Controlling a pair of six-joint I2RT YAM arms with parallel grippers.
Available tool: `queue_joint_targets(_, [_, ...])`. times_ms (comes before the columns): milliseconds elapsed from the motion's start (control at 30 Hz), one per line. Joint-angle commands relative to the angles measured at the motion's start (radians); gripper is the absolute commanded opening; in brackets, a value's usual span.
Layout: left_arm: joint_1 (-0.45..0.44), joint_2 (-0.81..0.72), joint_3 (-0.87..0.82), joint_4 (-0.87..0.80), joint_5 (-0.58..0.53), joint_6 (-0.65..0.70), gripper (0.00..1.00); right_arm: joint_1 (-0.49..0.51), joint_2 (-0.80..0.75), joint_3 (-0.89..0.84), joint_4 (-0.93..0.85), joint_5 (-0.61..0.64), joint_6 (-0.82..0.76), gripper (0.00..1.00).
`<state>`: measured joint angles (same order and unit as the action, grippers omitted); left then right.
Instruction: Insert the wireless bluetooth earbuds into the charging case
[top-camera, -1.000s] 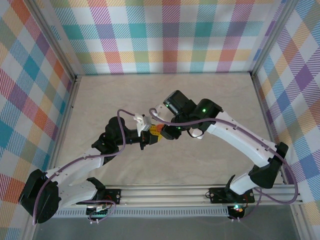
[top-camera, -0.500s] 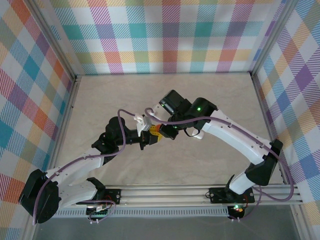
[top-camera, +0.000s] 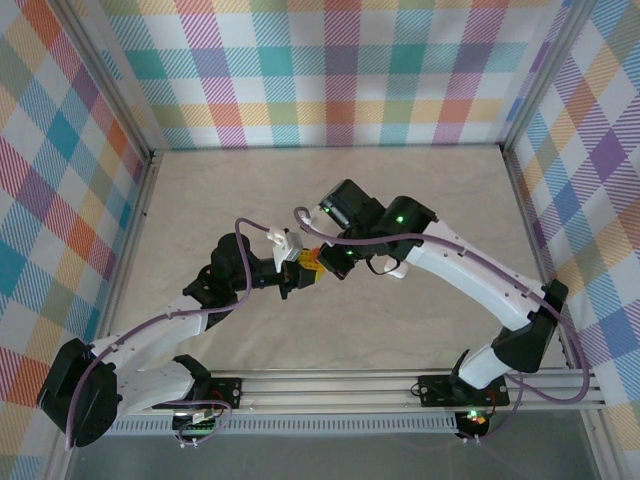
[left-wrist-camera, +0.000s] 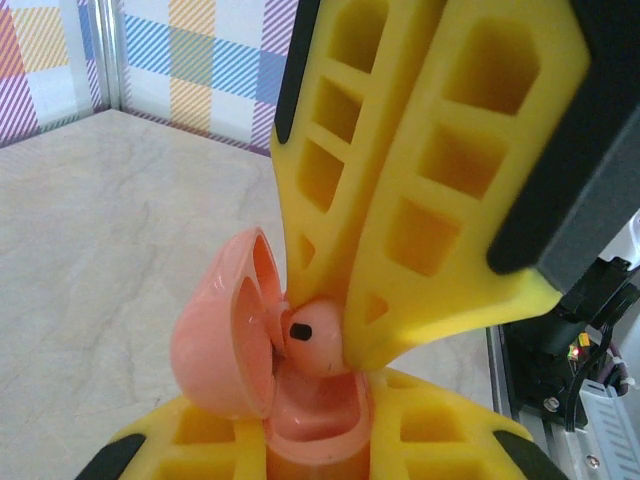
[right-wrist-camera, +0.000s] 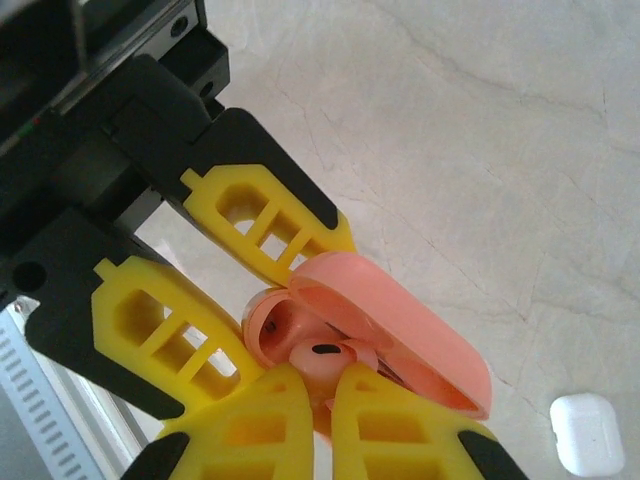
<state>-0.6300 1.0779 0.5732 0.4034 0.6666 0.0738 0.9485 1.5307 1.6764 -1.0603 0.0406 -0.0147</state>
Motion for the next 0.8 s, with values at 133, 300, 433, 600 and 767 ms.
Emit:
queue_joint_targets(133, [-0.002, -0.031, 0.006, 0.086, -0.006, 0.017, 0.0, -0.017, -0.1, -0.074, 0.194, 0.016, 0.19, 0.07])
queue_joint_targets(300, [-0.001, -0.03, -0.014, 0.146, -0.045, -0.007, 0.0, -0.019, -0.197, -0.211, 0.396, 0.03, 0.323, 0.07])
queue_joint_targets(433, [-0.002, -0.027, -0.034, 0.222, -0.082, -0.048, 0.0, -0.019, -0.297, -0.378, 0.652, 0.062, 0.46, 0.07])
queue_joint_targets(600, [-0.002, -0.031, -0.047, 0.254, -0.112, -0.058, 0.0, -0.019, -0.361, -0.5, 0.861, 0.118, 0.57, 0.07])
queue_joint_targets(767, [-0.006, -0.041, -0.076, 0.312, -0.164, -0.058, 0.0, -0.019, -0.405, -0.596, 1.031, 0.163, 0.653, 0.07])
